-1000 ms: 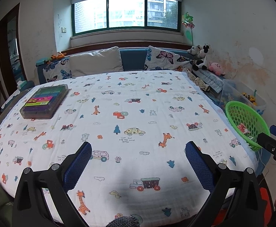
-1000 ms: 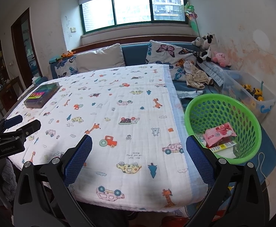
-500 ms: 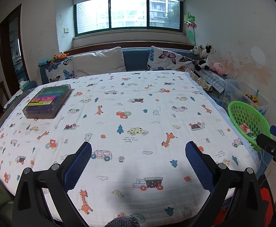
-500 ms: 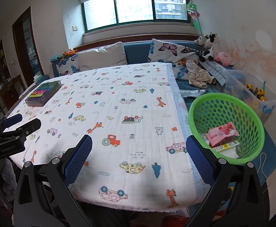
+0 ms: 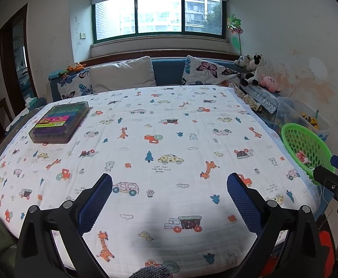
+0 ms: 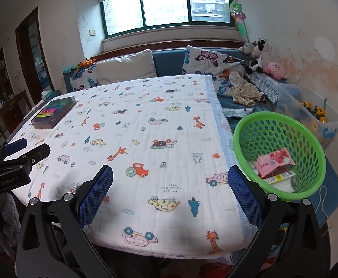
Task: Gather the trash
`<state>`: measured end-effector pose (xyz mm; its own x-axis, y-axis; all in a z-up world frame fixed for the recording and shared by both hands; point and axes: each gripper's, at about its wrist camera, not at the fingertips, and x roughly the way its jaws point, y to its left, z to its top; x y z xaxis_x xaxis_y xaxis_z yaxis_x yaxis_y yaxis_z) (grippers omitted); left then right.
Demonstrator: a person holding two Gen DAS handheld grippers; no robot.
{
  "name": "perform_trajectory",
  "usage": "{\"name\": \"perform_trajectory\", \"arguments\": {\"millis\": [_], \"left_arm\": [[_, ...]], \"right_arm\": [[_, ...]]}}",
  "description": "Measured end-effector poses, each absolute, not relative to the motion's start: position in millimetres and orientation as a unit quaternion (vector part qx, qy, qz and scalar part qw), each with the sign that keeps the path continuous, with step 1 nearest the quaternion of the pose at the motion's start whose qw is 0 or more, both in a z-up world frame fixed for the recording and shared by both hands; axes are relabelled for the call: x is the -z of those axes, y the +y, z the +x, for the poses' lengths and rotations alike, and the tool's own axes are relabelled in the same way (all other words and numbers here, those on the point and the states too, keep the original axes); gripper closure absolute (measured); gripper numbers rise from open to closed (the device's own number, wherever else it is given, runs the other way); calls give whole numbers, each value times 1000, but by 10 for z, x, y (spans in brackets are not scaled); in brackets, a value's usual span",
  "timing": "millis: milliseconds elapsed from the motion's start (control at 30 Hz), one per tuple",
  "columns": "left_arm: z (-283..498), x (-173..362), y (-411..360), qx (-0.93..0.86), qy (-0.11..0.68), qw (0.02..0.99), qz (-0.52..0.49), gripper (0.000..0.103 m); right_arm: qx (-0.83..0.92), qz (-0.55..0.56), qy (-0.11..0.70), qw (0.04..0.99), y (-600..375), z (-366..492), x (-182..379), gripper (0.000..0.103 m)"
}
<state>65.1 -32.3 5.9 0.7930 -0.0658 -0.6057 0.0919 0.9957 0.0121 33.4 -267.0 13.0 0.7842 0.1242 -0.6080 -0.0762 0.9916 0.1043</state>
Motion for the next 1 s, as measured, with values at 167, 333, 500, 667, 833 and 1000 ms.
{"name": "perform_trajectory", "arguments": {"millis": [167, 333, 500, 667, 833, 1000], "left_arm": [[648, -53, -326, 41, 319, 947, 20, 7], [649, -55, -323, 41, 319, 947, 20, 7], [639, -40, -324, 40, 317, 947, 20, 7], [623, -25, -328, 34, 312, 949, 20, 7], [620, -17, -339, 36, 313, 949, 22, 7], [628, -12, -327, 36, 316, 948, 19, 7]], "right_arm": [[-54, 37, 324, 944, -2677, 342, -119, 4], [-54, 37, 325, 943, -2675, 345, -102, 4], [-54, 37, 325, 943, -2673, 342, -100, 4], [-55, 37, 326, 943, -2669, 344, -93, 4], [-58, 38, 327, 942, -2643, 351, -76, 4], [-59, 36, 329, 942, -2609, 354, -62, 4]]}}
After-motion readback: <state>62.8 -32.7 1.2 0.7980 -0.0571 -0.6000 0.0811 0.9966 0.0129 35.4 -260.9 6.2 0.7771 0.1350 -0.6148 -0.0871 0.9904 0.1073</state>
